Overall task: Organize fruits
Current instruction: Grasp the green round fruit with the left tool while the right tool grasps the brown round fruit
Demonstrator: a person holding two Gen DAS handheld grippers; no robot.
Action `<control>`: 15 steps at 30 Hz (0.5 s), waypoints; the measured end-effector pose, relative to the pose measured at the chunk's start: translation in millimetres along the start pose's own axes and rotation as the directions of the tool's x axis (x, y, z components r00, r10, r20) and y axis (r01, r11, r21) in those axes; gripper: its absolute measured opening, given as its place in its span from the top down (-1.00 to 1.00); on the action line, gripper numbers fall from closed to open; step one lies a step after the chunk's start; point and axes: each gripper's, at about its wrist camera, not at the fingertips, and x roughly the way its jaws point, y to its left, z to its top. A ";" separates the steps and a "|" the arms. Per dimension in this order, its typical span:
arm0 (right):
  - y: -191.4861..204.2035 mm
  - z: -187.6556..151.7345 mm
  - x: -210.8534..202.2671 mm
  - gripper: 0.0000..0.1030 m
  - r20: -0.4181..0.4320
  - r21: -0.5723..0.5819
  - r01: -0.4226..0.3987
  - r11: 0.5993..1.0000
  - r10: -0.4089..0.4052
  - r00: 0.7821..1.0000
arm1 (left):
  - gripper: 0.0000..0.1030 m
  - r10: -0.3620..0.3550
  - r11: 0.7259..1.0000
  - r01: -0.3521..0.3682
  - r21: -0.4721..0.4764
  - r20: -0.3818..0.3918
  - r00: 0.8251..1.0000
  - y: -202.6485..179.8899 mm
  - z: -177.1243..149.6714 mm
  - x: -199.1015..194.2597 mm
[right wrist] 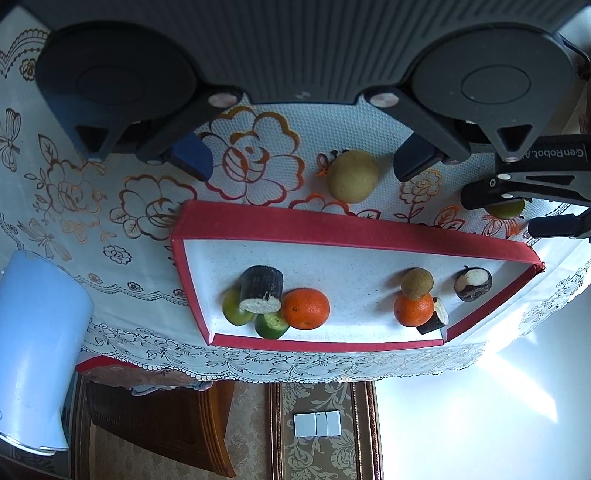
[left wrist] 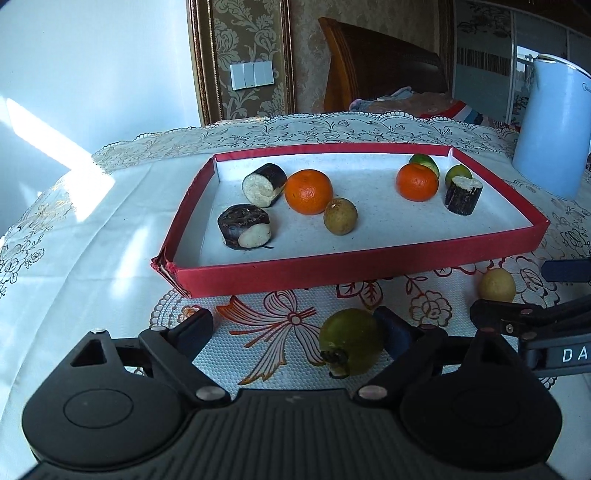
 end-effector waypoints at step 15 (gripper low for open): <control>2.1 -0.6 -1.0 -1.00 0.012 -0.013 -0.006 1.000 0.006 1.000 | -0.83 0.021 1.000 -0.021 0.013 0.013 1.000 -2.6 -0.1 -1.6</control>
